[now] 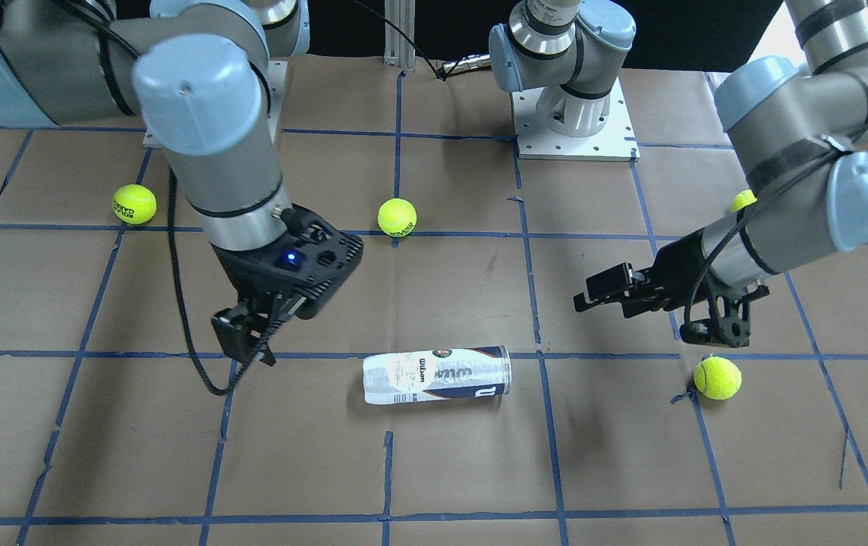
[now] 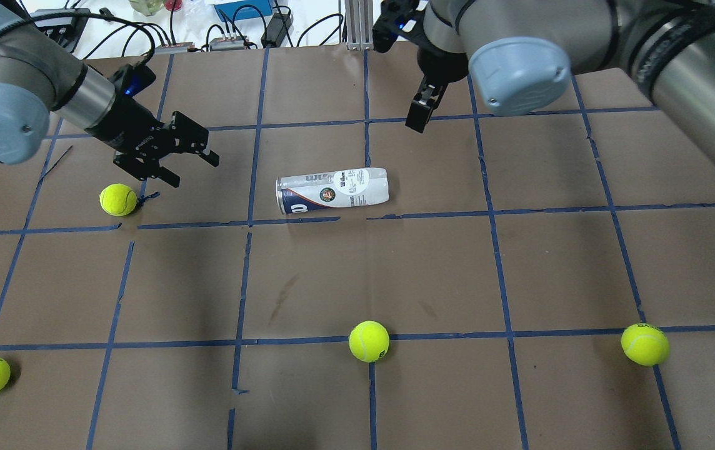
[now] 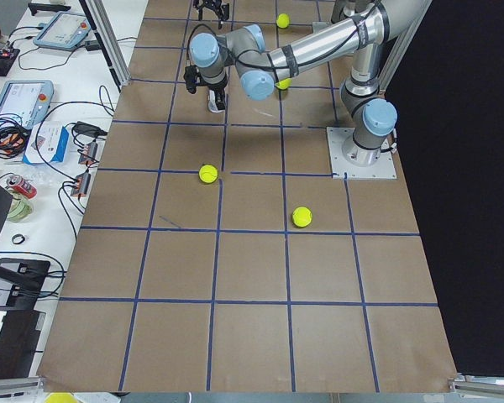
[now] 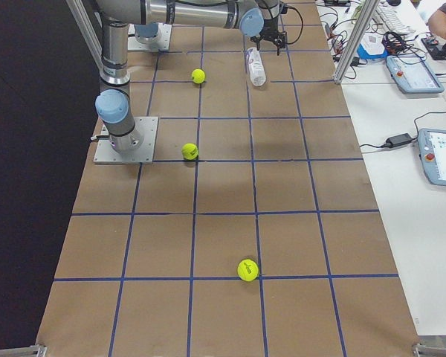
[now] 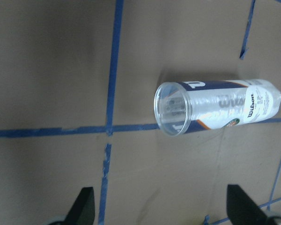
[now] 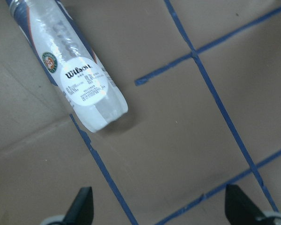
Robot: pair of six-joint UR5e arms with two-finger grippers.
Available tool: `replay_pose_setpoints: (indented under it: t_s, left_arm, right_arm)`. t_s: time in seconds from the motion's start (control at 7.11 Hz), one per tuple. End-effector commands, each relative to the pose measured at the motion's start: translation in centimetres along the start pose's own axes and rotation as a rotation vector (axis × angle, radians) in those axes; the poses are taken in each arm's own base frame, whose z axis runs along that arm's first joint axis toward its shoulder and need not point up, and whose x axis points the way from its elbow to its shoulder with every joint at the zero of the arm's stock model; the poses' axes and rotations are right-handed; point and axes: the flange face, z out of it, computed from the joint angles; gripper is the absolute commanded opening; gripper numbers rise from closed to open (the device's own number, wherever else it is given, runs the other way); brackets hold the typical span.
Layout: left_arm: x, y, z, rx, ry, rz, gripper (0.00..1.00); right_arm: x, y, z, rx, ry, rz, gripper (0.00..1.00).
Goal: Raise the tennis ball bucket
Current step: 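Grasp the can's closed end with the left gripper while the right arm withdraws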
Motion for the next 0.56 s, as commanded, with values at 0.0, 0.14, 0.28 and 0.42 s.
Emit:
replay_pose_setpoints:
  t_s: [0.0, 0.14, 0.28, 0.42]
  left_arm:
    - [-0.1, -1.5, 4.3, 0.02, 0.12, 0.062, 1.0]
    - [0.9, -1.4, 7.0, 0.066, 0.219, 0.108, 1.0]
    - [-0.4, -1.2, 9.8, 0.103, 0.237, 0.13, 1.0]
    - [-1.5, -1.4, 11.9, 0.129, 0.244, 0.144, 1.0]
  right_arm:
    - [1.9, 2.7, -2.8, 0.006, 0.026, 0.158, 1.0]
    - [1.4, 3.2, -2.3, -0.028, -0.003, 0.287, 1.0]
    - [0.9, 3.7, -1.9, -0.071, -0.037, 0.388, 1.0]
    - [0.8, 4.1, -2.6, -0.076, -0.031, 0.432, 1.0]
